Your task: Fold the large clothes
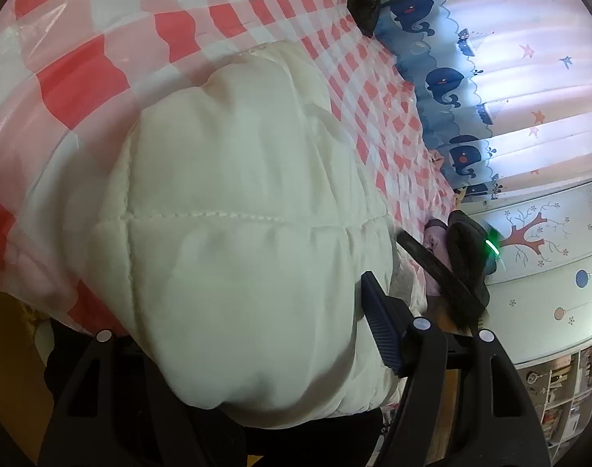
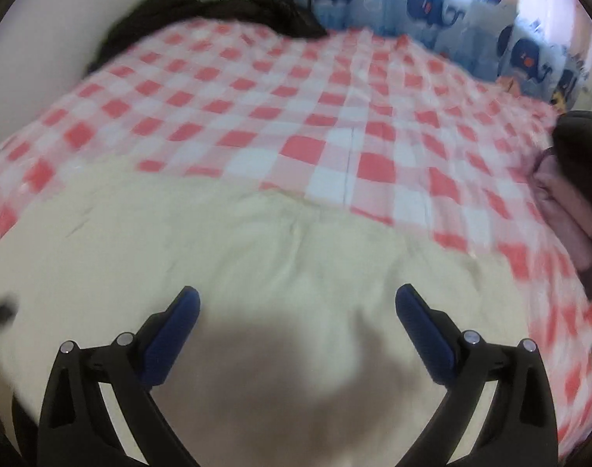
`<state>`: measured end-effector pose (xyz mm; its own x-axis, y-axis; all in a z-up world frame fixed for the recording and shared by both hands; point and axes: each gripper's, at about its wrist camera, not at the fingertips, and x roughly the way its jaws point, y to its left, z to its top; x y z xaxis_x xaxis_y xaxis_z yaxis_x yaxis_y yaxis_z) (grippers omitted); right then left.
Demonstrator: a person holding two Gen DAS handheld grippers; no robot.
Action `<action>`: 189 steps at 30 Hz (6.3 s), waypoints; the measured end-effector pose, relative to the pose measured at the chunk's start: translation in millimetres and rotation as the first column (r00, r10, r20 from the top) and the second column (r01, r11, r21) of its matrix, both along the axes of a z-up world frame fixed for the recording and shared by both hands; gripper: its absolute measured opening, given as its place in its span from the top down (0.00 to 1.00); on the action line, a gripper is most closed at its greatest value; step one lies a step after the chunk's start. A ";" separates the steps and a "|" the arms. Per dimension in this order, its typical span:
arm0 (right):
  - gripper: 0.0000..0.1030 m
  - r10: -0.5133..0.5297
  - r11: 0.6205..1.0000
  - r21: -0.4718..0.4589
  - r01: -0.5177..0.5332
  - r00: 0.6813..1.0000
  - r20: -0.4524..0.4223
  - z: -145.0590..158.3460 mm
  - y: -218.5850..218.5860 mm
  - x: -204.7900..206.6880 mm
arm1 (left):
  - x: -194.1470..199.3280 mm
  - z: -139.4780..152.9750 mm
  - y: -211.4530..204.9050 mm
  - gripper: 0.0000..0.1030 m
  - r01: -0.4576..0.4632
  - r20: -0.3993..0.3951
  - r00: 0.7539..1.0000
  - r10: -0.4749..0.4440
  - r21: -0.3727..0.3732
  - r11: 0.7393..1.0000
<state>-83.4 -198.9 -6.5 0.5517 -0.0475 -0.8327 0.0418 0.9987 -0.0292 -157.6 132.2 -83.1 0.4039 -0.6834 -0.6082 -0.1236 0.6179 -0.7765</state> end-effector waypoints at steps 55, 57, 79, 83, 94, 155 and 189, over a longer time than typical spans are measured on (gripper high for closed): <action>0.06 -0.278 0.600 0.791 -0.122 0.895 0.349 40.6 -267.9 -246.7 | -136.1 89.5 -398.0 0.48 0.522 0.337 0.495 -0.801 0.622 0.584; 0.06 -0.192 0.716 0.692 -0.096 0.925 0.327 53.5 -251.2 -227.1 | -146.7 94.2 -396.5 0.38 0.524 0.345 0.459 -0.819 0.639 0.563; 0.59 0.223 0.766 0.583 -0.270 0.963 0.152 38.0 -171.0 -115.9 | -132.5 140.2 -260.0 0.26 0.537 0.423 0.556 -0.716 0.475 0.697; 0.74 0.250 0.754 0.561 -0.340 0.940 0.234 55.2 -163.1 -134.0 | -83.1 151.2 -226.2 0.25 0.416 0.456 0.697 -0.553 0.371 0.830; 0.75 -0.109 0.645 0.763 -0.028 0.986 0.129 -28.8 -239.3 -198.4 | -61.0 85.1 -348.4 0.16 0.481 0.333 0.619 -0.711 0.555 0.679; 0.31 -0.018 0.897 0.440 -0.041 0.991 0.129 25.5 40.8 38.5 | 104.6 57.8 -33.7 0.11 0.034 0.373 0.883 -0.287 0.558 0.829; 0.06 0.003 0.848 0.522 -0.091 0.986 0.166 -25.8 29.4 24.2 | 91.3 57.6 -26.3 0.08 -0.084 0.376 0.902 -0.211 0.633 0.769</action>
<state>-59.2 -169.6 -32.2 0.6644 0.4026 -0.6297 -0.0456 0.8627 0.5036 -66.3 105.9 -25.5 0.6790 -0.2441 -0.6924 0.1645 0.9697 -0.1805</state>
